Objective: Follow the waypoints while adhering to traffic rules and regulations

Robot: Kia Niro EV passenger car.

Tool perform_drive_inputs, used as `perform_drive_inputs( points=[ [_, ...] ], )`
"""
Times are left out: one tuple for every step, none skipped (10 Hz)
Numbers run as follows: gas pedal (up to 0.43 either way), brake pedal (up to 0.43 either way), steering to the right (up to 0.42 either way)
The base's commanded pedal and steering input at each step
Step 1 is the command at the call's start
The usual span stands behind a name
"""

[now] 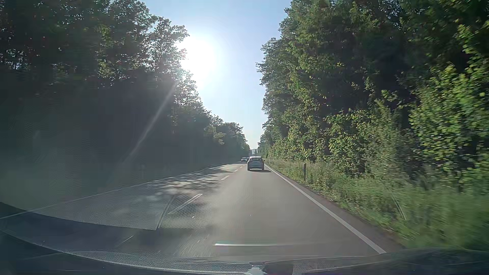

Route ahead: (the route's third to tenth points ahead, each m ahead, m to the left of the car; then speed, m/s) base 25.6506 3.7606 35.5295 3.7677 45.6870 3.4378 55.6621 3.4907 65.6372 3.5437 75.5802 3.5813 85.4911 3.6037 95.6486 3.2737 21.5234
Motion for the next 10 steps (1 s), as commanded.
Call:
perform_drive_inputs(
  points=[
    [0.157, 0.000, 0.001],
    [0.157, 0.000, 0.001],
    [0.150, 0.000, 0.001],
    [0.150, 0.000, 0.001],
    [0.138, 0.000, 0.001],
    [0.130, 0.000, 0.001],
    [0.118, 0.000, 0.001],
    [0.110, 0.000, 0.001],
    [0.098, 0.000, 0.001],
    [0.098, 0.000, 0.001]
  ],
)
